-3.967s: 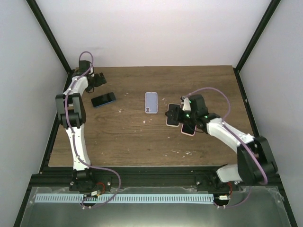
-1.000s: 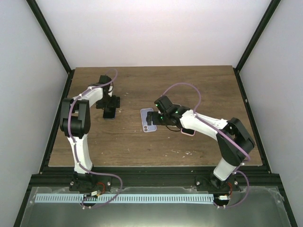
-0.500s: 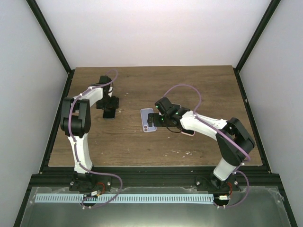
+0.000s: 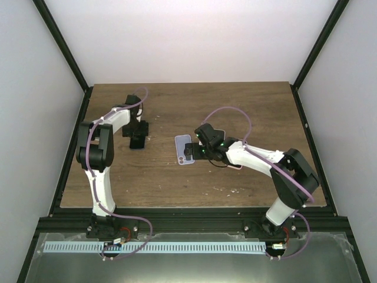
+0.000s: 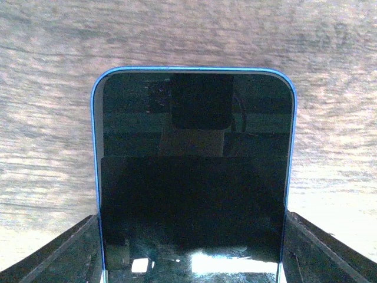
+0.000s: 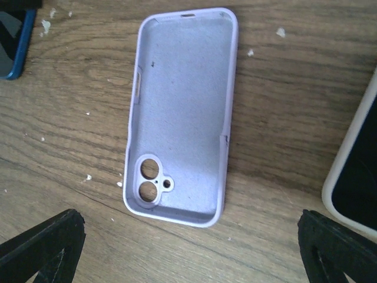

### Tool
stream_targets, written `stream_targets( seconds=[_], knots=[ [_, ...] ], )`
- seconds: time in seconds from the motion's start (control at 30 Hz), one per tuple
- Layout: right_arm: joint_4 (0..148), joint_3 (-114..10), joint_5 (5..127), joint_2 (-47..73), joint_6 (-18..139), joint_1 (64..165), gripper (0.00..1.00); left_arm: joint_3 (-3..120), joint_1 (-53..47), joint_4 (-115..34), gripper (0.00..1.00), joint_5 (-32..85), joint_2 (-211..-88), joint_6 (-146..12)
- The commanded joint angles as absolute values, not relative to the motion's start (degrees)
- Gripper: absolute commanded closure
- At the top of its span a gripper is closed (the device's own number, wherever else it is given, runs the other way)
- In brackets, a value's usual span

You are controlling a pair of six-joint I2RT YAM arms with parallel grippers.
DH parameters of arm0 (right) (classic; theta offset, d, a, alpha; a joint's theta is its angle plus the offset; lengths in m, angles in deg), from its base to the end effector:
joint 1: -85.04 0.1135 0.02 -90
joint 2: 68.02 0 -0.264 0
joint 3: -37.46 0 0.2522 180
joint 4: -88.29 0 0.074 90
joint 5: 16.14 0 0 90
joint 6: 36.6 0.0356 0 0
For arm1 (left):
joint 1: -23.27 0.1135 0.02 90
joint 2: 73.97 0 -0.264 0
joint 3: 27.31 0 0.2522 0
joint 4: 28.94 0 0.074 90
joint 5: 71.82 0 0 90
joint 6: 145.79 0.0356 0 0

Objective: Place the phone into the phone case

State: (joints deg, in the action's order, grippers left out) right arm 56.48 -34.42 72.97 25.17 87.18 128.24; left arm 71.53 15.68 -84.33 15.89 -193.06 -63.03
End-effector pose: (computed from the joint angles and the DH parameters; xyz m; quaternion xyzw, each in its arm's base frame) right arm 0.2441 0.2300 0.1978 -0.0803 0.9452 0.2026 0.2430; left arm 0.4087 -0.0530 0.1508 0.0005 0.9920 0.0035 0.1265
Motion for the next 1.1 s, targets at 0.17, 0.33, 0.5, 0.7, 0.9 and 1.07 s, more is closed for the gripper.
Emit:
stream_targets(
  seconds=[0.17, 0.33, 0.5, 0.7, 0.9, 1.07],
  knots=[
    [61.9, -39.8, 69.4, 32.9, 82.4, 125.0, 0.27, 68.4, 14.7, -88.2, 0.38, 20.6, -187.0, -67.3],
    [59.9, -44.4, 73.5, 38.4, 81.4, 124.3, 0.42, 66.9, 14.2, -89.1, 0.38, 24.6, -183.3, -68.5],
    [58.1, -47.7, 75.3, 43.3, 80.2, 124.2, 0.51, 65.7, 14.2, -89.7, 0.4, 27.7, -180.3, -69.2],
    [56.0, -49.7, 75.9, 45.9, 80.2, 124.2, 0.64, 63.4, 14.2, -90.1, 0.4, 30.5, -177.2, -69.2],
    [54.9, -48.9, 74.9, 45.0, 81.3, 124.2, 0.76, 60.2, 14.1, -89.3, 0.4, 31.9, -174.2, -69.0],
    [54.8, -47.7, 74.8, 44.2, 82.0, 124.7, 0.8, 57.5, 14.1, -87.7, 0.41, 33.0, -171.8, -69.6]
  ],
)
